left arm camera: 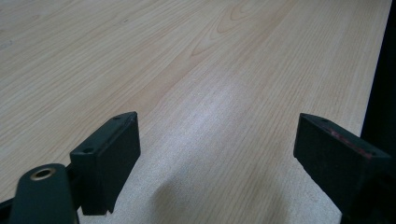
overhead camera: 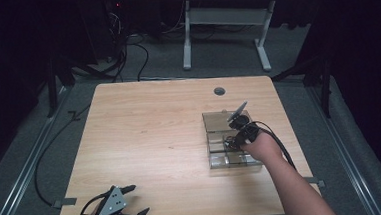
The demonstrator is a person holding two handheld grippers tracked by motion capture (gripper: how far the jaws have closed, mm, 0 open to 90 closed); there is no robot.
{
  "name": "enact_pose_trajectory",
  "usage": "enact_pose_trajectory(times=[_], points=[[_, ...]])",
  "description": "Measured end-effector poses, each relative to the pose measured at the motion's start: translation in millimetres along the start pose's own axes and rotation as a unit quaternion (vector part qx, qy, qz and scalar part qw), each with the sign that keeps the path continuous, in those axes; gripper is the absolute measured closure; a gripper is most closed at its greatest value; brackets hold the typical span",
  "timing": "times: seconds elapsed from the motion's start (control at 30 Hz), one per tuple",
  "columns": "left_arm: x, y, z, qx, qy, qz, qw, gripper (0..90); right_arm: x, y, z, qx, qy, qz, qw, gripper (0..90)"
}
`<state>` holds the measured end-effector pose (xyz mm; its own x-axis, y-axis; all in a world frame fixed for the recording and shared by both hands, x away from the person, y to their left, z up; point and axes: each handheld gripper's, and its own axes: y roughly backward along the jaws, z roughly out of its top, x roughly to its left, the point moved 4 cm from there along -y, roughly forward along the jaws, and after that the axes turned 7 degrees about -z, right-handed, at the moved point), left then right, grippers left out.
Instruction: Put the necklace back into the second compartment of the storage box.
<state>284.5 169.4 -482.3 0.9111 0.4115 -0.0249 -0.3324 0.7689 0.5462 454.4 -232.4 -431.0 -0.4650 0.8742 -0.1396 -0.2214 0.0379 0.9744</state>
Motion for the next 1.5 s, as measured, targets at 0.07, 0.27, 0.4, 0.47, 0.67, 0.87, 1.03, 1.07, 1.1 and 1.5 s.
enact_pose_trajectory(times=[0.07, 0.27, 0.4, 0.47, 0.67, 0.87, 1.03, 1.07, 1.1, 1.5], points=[[0.0, 0.0, -0.1, 0.0, 0.0, 0.0, 1.0, 15.1, 1.0, -4.0, 1.5, 0.003, -0.002, 0.0, 1.0, 88.4], [-0.2, -0.2, -0.2, 0.002, 0.0, 0.0, 1.0, 15.1, 2.8, -8.2, 2.7, 0.005, -0.002, 0.008, 1.0, 88.9], [-0.3, -0.1, -0.2, 0.001, 0.0, 0.0, 1.0, 15.1, 7.0, -11.5, 3.4, 0.014, -0.001, 0.005, 0.9999, 88.3], [-0.2, 0.0, -0.3, 0.001, 0.0, 0.0, 1.0, 15.1, 6.6, -11.1, 4.6, 0.011, 0.003, 0.005, 0.9999, 86.3], [-0.5, -0.1, -0.4, 0.0, 0.0, 0.001, 1.0, 15.1, 2.9, 5.1, 5.9, -0.008, -0.012, 0.009, 0.9999, 84.1], [-0.5, -0.2, -0.4, 0.001, -0.001, 0.001, 1.0, 15.1, -0.2, 20.1, 3.0, -0.013, -0.021, 0.011, 0.9996, 83.8], [-0.3, 0.2, -0.4, 0.0, 0.001, 0.001, 1.0, 15.1, 0.8, 21.4, -1.4, -0.012, -0.022, 0.016, 0.9996, 83.7], [-0.3, 0.2, -0.4, 0.0, 0.001, 0.001, 1.0, 15.1, 1.3, 21.8, -2.4, -0.01, -0.026, 0.018, 0.9995, 83.5], [-0.3, 0.2, -0.4, 0.0, 0.0, 0.001, 1.0, 15.1, 1.3, 21.8, -2.4, -0.01, -0.026, 0.018, 0.9995, 83.5], [-0.4, 0.4, -0.2, -0.002, 0.0, 0.0, 1.0, 15.1, 4.5, 24.4, -20.4, -0.008, -0.035, 0.033, 0.9988, 82.3]])
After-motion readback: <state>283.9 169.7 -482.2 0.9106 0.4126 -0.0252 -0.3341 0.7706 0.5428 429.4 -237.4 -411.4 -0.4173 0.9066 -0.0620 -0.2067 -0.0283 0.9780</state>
